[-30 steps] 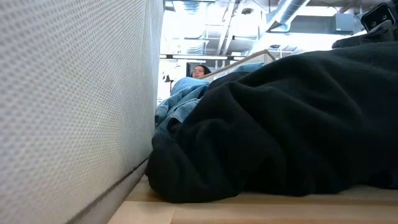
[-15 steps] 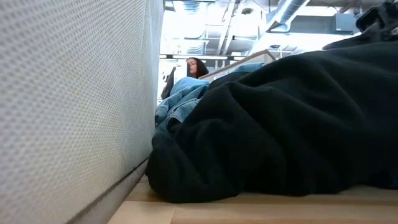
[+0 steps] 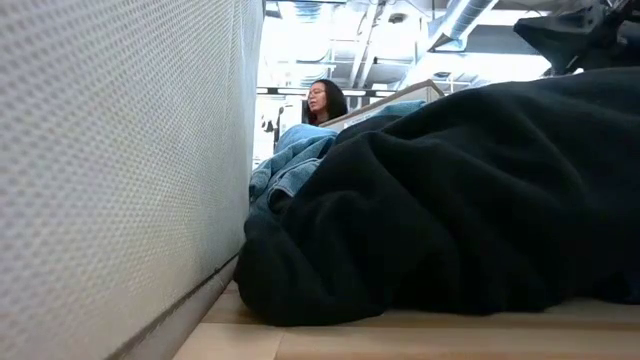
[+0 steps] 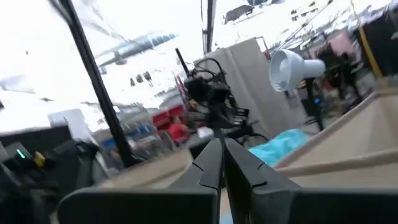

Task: Sort clothes
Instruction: Put the blue shirt into the top laundry organizer

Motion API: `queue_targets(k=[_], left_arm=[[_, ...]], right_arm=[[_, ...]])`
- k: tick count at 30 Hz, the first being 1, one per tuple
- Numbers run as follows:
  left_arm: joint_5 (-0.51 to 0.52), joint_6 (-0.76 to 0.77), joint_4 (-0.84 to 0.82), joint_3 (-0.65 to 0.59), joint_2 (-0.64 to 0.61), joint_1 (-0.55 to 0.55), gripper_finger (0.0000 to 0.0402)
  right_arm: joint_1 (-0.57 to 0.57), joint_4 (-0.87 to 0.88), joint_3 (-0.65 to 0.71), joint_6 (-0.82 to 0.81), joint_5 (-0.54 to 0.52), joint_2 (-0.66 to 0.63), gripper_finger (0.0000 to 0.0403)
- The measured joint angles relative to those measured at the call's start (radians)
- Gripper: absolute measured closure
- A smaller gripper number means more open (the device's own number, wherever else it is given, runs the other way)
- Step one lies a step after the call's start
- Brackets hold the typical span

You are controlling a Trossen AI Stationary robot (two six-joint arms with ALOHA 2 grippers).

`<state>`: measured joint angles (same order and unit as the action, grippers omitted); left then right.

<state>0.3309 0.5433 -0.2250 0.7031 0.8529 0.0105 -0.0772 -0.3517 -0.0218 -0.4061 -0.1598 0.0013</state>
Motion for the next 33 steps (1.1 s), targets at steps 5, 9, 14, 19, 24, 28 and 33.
queue_targets(k=[5, 9, 14, 19, 24, 28, 33], left_arm=[[0.047, 0.025, -0.295, 0.091, 0.0, -0.011, 0.0383], [0.041, 0.103, -0.467, 0.117, 0.016, -0.048, 0.0338], [0.011, 0.176, -0.57, 0.12, 0.051, -0.086, 0.0271], [-0.025, 0.18, -0.643, 0.12, 0.117, -0.132, 0.0227], [-0.039, 0.153, -0.685, 0.12, 0.199, -0.179, 0.0217], [-0.034, 0.11, -0.684, 0.12, 0.262, -0.208, 0.0217], [-0.01, 0.054, -0.685, 0.119, 0.345, -0.23, 0.0217]], right_arm=[[-0.014, 0.053, -0.002, -0.145, 0.041, 0.001, 0.0367], [-0.049, 0.008, -0.002, -0.281, 0.059, 0.001, 0.0367], [-0.103, -0.195, -0.005, -0.252, 0.062, 0.0, 0.0367], [-0.157, -0.317, -0.006, -0.155, 0.07, 0.0, 0.0367], [-0.167, -0.339, -0.024, -0.11, 0.058, 0.0, 0.0367], [-0.163, -0.334, -0.071, -0.086, 0.056, 0.024, 0.0367], [-0.163, -0.253, -0.137, -0.08, 0.056, 0.076, 0.0367]])
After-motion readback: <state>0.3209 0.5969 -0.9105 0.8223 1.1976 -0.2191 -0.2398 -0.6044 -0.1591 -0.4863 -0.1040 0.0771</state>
